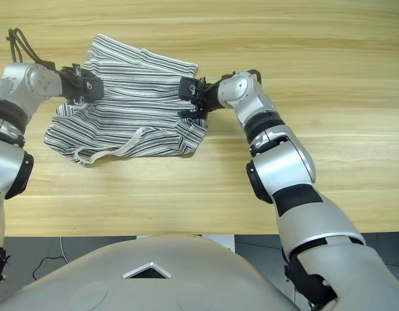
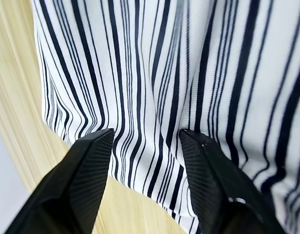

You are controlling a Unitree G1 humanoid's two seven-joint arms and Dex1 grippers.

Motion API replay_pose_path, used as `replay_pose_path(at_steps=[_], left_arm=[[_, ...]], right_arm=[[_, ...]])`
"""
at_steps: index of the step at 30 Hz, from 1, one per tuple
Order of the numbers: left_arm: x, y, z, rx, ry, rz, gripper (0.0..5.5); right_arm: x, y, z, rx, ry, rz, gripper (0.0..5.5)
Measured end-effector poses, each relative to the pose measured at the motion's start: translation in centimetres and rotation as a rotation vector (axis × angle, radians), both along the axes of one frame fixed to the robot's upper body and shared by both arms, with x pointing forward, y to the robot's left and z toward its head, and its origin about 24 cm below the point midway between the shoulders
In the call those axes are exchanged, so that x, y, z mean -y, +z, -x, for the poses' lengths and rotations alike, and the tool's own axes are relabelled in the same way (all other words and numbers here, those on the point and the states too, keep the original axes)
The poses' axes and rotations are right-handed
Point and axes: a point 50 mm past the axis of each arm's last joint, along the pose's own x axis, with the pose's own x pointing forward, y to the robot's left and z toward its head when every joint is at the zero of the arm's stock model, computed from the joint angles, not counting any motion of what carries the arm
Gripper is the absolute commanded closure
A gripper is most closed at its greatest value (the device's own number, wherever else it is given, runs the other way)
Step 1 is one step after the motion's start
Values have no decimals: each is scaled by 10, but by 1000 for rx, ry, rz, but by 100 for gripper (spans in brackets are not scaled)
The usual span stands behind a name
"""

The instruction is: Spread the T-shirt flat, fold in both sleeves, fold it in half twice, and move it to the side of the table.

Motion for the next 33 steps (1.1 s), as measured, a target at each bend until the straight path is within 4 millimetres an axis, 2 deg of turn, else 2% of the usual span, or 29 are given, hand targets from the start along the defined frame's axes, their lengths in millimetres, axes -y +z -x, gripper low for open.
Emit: replay_pose_path(at_steps=[5, 10, 16, 26, 33], left_arm=[[0, 0, 1, -5, -8, 1, 298], [0, 0, 0, -8, -5, 4, 298], [1, 2, -1, -6, -7, 4, 298], [1, 1, -1, -6, -8, 5, 298], [1, 1, -1, -6, -1, 10, 298]], right_arm=[[-24, 34, -3, 64, 57, -344, 225], [-26, 38, -1, 73, 99, -371, 225], [-17, 23, 8, 26, 136, -335, 225], [-19, 9, 17, 12, 190, -248, 225], [-6, -19, 42, -130, 293, -192, 225]])
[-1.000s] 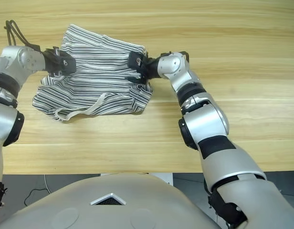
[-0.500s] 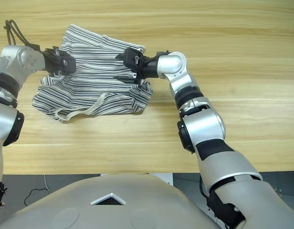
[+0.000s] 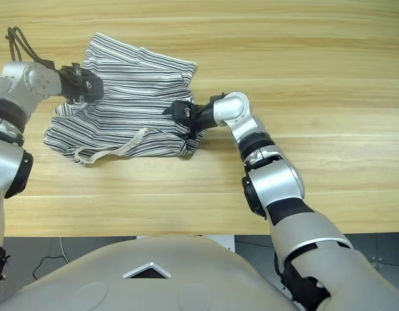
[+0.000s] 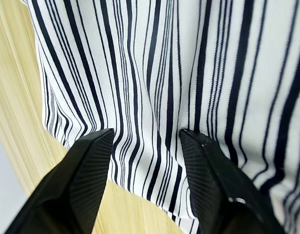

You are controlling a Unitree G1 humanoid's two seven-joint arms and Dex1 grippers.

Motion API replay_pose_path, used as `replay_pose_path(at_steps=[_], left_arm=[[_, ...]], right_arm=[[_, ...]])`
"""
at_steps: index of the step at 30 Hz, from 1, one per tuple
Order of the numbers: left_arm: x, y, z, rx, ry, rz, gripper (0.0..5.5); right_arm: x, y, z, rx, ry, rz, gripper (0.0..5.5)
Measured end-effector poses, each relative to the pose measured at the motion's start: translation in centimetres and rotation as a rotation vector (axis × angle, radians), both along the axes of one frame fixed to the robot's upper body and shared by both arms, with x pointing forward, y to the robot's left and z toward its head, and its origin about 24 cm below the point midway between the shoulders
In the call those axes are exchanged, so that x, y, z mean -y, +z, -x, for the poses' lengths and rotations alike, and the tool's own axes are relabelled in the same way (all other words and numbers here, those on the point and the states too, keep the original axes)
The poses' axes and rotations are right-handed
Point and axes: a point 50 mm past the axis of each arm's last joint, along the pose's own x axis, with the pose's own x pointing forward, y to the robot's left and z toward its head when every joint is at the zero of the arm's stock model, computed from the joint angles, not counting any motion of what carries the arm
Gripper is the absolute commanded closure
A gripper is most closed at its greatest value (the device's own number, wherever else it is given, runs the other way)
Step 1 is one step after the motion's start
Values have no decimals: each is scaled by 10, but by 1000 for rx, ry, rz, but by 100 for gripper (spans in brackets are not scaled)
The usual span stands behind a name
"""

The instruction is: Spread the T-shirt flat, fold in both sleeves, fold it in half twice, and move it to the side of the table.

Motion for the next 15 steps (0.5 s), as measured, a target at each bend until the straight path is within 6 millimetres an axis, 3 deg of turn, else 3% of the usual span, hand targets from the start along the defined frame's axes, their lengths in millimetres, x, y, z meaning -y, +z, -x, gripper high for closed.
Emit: replay_pose_path(at_steps=[15], left_arm=[[3, 0, 0, -3, -3, 13, 298]], right_arm=[[20, 6, 33, -204, 178, -120, 225]])
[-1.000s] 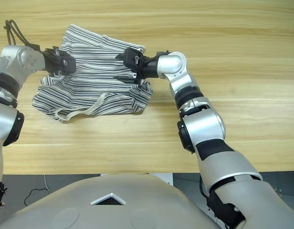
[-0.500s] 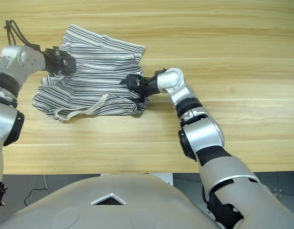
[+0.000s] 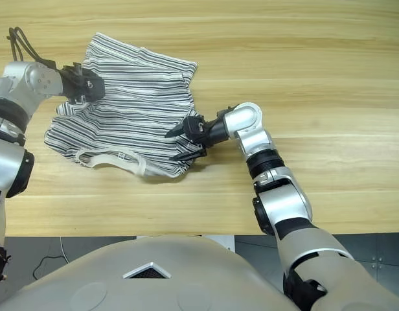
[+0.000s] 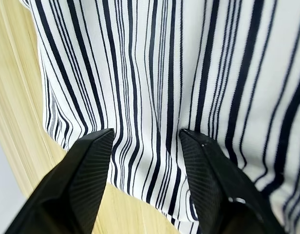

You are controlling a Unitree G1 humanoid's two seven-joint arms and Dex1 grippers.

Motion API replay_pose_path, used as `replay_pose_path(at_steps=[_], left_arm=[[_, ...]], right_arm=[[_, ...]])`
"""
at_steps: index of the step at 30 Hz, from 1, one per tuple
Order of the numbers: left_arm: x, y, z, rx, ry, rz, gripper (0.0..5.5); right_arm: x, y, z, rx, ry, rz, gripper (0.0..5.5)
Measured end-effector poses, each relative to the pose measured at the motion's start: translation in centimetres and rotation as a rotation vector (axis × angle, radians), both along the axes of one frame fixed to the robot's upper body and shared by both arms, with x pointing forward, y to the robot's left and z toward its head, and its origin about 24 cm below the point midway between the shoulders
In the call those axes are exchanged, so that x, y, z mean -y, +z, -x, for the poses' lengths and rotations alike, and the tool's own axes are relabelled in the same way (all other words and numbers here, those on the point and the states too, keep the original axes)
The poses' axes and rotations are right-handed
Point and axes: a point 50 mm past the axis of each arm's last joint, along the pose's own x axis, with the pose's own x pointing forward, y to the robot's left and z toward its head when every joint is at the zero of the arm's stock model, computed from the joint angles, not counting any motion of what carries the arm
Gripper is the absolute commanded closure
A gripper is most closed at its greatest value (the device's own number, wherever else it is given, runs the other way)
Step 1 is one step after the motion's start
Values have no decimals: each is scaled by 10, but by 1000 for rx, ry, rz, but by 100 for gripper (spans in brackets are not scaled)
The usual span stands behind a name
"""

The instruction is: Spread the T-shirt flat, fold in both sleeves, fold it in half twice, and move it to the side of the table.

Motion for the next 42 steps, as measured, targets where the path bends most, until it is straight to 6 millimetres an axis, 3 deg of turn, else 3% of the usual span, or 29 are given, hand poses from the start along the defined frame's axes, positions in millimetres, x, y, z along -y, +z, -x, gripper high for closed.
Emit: replay_pose_path(at_steps=[5, 11, 15, 20, 26, 30, 36, 42], left_arm=[[0, 0, 0, -2, -1, 2, 298], [0, 0, 1, -1, 0, 6, 298], [0, 0, 1, -9, -9, 17, 298], [6, 6, 4, -73, -64, 100, 298], [0, 13, 10, -166, -119, 105, 298], [-12, 21, 14, -192, -120, 113, 298], [-27, 29, 15, -169, -84, 104, 298], [-28, 32, 16, -167, -85, 119, 298]], right_arm=[[14, -9, 18, -62, 83, 96, 225], [15, -8, 15, -47, 18, 85, 225], [12, 7, 9, -47, 13, 13, 225], [35, 46, 5, -106, 55, -91, 225], [39, 55, 3, -126, 80, -65, 225], [11, 41, -10, -60, -5, -76, 225], [-9, 23, -13, -59, -49, -70, 225], [-11, -7, -11, 18, -54, 114, 225]])
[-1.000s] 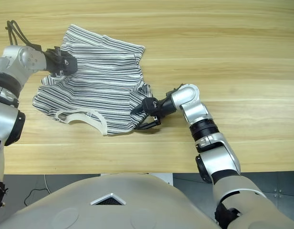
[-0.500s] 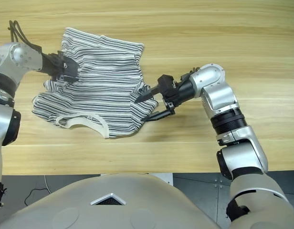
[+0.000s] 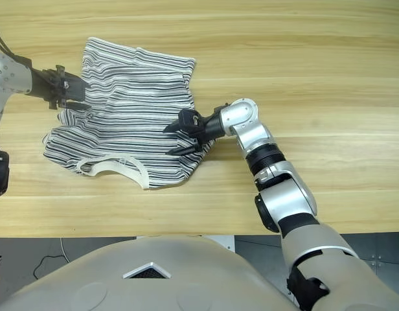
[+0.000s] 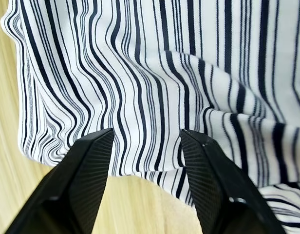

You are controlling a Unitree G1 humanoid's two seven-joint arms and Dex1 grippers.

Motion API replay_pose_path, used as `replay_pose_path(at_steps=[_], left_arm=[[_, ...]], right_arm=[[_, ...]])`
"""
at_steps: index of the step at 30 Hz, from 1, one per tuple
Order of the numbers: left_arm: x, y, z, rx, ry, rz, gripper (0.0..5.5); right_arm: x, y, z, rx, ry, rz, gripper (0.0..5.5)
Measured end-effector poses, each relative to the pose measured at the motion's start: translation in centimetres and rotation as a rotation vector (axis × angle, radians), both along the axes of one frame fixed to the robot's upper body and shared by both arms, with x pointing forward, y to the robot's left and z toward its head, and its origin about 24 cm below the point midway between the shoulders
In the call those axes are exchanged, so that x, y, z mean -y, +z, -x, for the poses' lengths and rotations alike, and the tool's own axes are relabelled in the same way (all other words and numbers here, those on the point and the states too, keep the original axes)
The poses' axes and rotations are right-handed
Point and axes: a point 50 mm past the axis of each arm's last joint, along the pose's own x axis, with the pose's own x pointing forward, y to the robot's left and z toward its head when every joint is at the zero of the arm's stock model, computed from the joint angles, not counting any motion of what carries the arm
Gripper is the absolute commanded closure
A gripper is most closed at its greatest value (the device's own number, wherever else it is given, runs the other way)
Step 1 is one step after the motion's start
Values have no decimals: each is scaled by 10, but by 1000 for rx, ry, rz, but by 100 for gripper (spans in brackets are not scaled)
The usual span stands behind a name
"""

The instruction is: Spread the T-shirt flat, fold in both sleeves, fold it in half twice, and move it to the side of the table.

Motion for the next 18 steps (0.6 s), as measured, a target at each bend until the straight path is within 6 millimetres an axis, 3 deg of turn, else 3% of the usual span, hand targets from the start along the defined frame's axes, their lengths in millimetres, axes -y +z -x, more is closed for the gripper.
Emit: replay_pose_path(at_steps=[6, 10, 11, 14, 18], left_arm=[[6, 4, -2, 9, -32, 24, 298], [10, 7, -2, 13, -66, 38, 298], [11, 8, -2, 15, -73, 38, 298], [12, 10, -3, 18, -84, 46, 298], [10, 11, -1, 10, -86, 50, 298]], right_arm=[[8, 2, -3, 97, 70, 72, 225], [39, 10, -4, 129, 86, 146, 225], [53, 13, -1, 136, 91, 172, 225], [70, 16, 15, 104, 109, 191, 225], [73, 17, 27, 76, 112, 199, 225]])
